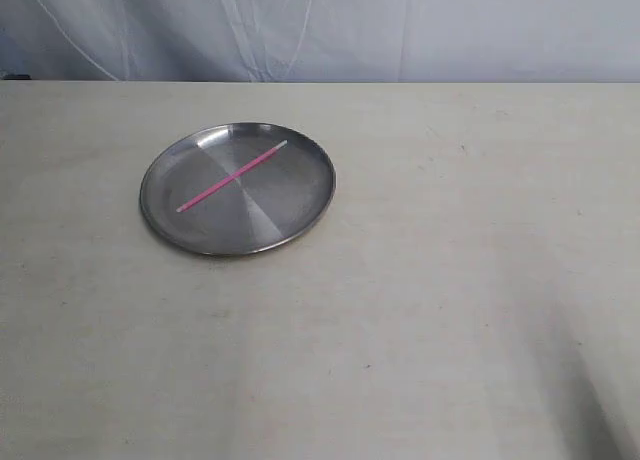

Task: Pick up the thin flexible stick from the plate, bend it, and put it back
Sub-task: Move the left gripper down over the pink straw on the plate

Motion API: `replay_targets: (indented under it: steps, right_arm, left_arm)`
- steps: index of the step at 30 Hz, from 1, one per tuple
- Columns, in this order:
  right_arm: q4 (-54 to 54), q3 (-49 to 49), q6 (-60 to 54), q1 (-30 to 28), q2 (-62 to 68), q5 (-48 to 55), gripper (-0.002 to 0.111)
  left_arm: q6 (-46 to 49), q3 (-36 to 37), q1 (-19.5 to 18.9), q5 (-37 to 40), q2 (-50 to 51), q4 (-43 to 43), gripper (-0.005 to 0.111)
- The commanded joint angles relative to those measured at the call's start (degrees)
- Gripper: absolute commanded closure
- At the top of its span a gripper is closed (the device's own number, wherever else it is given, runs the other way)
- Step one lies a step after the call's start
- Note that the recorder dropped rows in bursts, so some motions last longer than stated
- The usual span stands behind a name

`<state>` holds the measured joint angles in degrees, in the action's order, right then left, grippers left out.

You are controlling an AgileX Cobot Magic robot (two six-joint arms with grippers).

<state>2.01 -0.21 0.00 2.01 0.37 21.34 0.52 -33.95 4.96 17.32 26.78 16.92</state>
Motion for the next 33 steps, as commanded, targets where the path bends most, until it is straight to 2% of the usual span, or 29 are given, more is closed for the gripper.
replay_targets:
  steps: [1,5,8,13,16,18,26,33]
  right_arm:
    - [0.06,0.21,0.0,-0.28,-0.37,-0.64,0.109]
    - [0.06,0.21,0.0,-0.28,-0.37,-0.64,0.109]
    - [0.06,0.21,0.0,-0.28,-0.37,-0.64,0.109]
    - [0.21,0.21,0.0,-0.28,-0.37,-0.49,0.109]
    - [0.21,0.21,0.0,-0.28,-0.37,-0.49,0.109]
    - [0.21,0.21,0.0,-0.28,-0.37,-0.49,0.109]
    - [0.21,0.21,0.0,-0.28,-0.37,-0.49,0.109]
    - [0.21,0.21,0.0,-0.28,-0.37,-0.49,0.109]
  left_arm:
    - [9.46,-12.87,0.35,15.83,20.28,-3.35,0.107]
    - [13.77,-23.38,0.35,23.35,37.92,-3.24,0.107]
    - [17.71,-29.74,0.35,27.31,48.54,-2.44,0.101]
    - [28.12,-37.29,0.35,30.83,62.79,1.63,0.075]
    - [29.57,-41.21,0.35,31.25,70.01,3.22,0.058]
    - [30.46,-44.04,0.35,31.71,74.1,3.86,0.05]
    - [36.18,-52.33,0.35,32.7,85.93,7.32,0.049]
    - [37.16,-58.48,0.35,34.5,93.66,6.53,0.049]
